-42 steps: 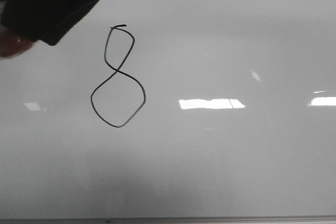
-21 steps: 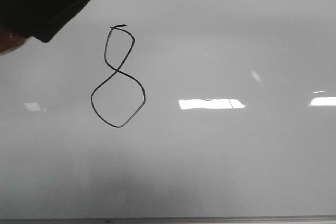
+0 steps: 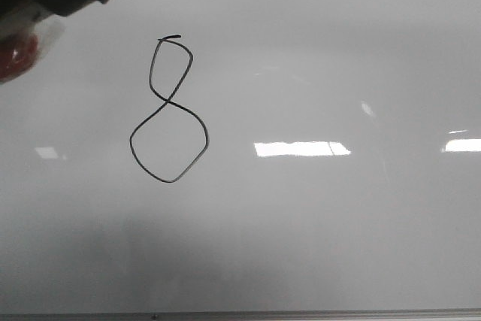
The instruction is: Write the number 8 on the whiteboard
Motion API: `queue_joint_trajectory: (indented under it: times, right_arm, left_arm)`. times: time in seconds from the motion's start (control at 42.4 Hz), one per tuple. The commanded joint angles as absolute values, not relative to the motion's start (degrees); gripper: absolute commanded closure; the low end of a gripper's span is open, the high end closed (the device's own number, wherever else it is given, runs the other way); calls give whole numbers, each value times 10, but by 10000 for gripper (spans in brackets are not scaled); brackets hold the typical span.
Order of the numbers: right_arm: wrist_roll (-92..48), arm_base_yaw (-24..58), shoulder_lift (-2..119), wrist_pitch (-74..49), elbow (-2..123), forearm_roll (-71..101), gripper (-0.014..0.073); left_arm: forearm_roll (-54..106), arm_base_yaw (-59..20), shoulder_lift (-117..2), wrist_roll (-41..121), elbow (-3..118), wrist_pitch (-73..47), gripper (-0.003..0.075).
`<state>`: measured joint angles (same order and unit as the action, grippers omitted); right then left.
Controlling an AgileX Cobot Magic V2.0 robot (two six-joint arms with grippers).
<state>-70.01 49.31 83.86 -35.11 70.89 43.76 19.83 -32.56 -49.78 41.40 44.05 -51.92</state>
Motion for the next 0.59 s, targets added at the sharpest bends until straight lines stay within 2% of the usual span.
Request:
queue_joint_trajectory:
  times: [0.0, 0.118, 0.236, 0.377, 0.566]
  right_arm:
    - [-667, 467, 796, -331, 728, 462, -20]
    - [-620, 419, 757, -352, 717, 462, 18]
    - [-591, 365, 694, -351, 656, 462, 60]
    - [-559, 288, 576, -308, 518, 462, 129]
    - [-522, 198, 409, -252, 347, 462, 396]
  left_arm:
    - [151, -329, -502, 313, 459, -494, 741]
    - [21, -329, -521, 151, 459, -493, 741]
    - [-110, -317, -545, -33, 459, -484, 741]
    - [-173, -245, -570, -93, 459, -427, 741]
    - [-140, -92, -585, -104, 413, -251, 741]
